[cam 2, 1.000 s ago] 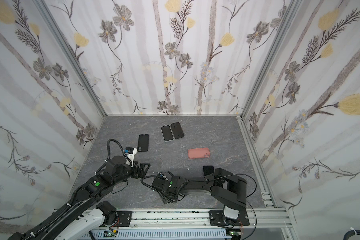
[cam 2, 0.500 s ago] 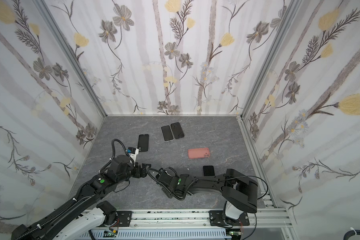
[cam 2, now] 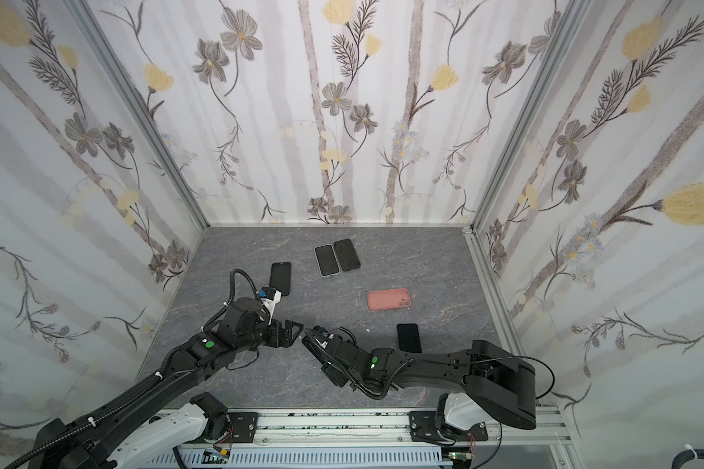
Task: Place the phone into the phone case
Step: 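Lift the blue phone upright with the right gripper while left gripper approaches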
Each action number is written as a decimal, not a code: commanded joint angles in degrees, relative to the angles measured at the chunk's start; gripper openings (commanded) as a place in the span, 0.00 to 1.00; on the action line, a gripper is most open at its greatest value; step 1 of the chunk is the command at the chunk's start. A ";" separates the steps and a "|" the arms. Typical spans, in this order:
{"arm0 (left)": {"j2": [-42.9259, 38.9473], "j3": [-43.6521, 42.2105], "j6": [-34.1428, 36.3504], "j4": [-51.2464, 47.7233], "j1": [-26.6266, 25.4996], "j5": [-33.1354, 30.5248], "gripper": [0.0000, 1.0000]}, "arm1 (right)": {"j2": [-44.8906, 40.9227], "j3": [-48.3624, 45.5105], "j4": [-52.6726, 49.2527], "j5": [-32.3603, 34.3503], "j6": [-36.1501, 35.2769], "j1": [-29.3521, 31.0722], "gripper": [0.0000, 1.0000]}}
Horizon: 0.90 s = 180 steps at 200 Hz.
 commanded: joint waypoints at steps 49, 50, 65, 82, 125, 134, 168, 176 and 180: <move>1.86 1.16 -0.06 3.44 1.22 17.25 0.90 | -8.05 -6.77 14.01 0.15 -4.26 -0.17 0.53; 1.95 1.17 -0.06 3.52 1.25 17.36 0.90 | -8.19 -6.77 14.07 0.02 -4.37 -0.17 0.53; 2.22 0.96 -0.10 4.28 1.20 20.80 0.88 | -9.01 -7.03 14.27 -0.30 -5.84 -0.17 0.53; 2.55 0.76 -0.36 5.12 1.20 23.34 0.83 | -9.45 -6.46 14.30 -0.27 -7.77 -0.16 0.53; 2.81 0.66 -0.32 5.66 1.21 25.21 0.62 | -9.17 -4.91 14.23 -1.76 -10.74 -0.17 0.53; 2.35 0.50 -0.40 5.87 1.20 25.30 0.58 | -9.29 -4.93 14.49 -2.25 -11.09 -0.19 0.53; 0.48 -0.02 -1.00 7.00 1.20 25.90 0.35 | -10.43 -5.28 15.78 -4.12 -12.11 -0.17 0.52; 0.10 -0.19 -1.33 7.30 1.20 26.14 0.28 | -10.59 -5.33 15.76 -4.20 -12.28 -0.17 0.53; -0.12 -0.29 -1.57 7.50 1.20 26.30 0.26 | -10.62 -5.27 15.79 -4.24 -12.30 -0.17 0.52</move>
